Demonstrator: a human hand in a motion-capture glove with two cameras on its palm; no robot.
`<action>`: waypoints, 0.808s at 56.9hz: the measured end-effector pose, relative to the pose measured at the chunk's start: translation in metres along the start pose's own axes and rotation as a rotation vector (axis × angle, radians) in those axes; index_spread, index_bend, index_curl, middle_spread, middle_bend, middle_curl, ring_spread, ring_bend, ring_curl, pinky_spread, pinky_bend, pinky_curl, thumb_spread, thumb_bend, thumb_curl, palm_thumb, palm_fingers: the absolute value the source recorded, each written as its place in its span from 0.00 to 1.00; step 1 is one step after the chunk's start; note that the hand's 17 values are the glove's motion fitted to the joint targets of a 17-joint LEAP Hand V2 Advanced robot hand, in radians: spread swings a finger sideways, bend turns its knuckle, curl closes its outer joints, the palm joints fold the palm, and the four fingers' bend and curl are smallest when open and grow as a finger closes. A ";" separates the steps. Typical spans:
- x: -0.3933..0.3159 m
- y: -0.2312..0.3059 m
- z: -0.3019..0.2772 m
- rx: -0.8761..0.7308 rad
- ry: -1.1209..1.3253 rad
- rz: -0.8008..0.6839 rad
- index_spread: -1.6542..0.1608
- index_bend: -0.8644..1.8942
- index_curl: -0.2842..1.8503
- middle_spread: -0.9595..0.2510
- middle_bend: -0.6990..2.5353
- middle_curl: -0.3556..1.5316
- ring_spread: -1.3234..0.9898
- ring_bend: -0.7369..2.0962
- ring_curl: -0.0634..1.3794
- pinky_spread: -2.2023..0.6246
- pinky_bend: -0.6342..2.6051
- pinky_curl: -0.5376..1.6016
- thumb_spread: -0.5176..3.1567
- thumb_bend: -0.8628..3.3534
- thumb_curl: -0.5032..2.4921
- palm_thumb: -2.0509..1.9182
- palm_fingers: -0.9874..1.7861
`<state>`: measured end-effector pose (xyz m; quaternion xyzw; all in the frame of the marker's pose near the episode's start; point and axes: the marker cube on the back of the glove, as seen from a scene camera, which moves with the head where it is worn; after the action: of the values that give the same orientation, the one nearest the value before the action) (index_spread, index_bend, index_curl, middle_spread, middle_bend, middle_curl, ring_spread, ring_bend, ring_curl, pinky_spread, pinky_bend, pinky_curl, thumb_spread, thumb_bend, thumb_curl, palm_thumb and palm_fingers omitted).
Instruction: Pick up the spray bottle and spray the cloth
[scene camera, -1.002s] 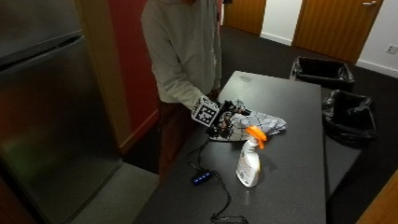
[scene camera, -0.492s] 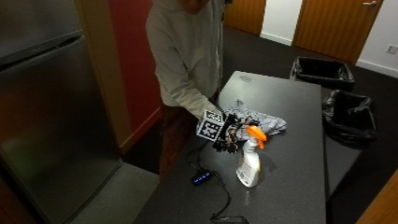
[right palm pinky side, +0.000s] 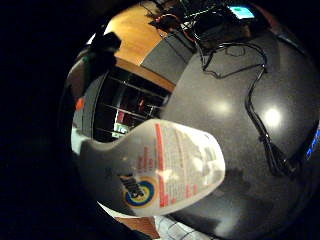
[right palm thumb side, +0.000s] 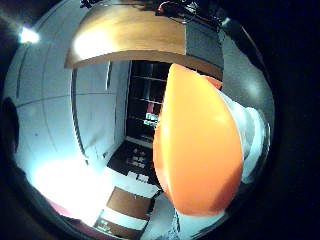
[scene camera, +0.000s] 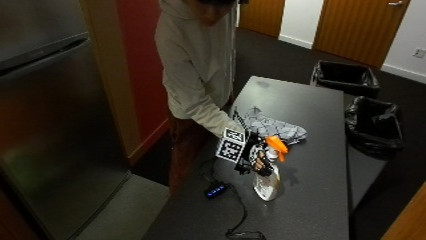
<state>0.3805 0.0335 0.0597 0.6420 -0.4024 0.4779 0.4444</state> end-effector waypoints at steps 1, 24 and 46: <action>0.000 -0.001 0.001 -0.001 -0.002 0.000 0.78 0.37 0.25 0.75 0.32 0.39 0.55 0.44 0.27 0.81 0.29 0.40 0.40 0.20 0.31 0.70 0.55; -0.006 -0.035 0.018 -0.071 0.006 0.051 0.79 0.37 0.28 0.71 0.33 0.41 0.53 0.45 0.29 0.78 0.26 0.40 0.39 0.20 0.31 0.70 0.77; -0.005 -0.056 0.022 -0.213 -0.010 0.147 0.80 0.36 0.28 0.70 0.32 0.41 0.52 0.47 0.32 0.76 0.29 0.43 0.41 0.20 0.30 0.72 0.78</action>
<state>0.4378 0.0285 0.0415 0.5624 -0.4991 0.4604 0.4718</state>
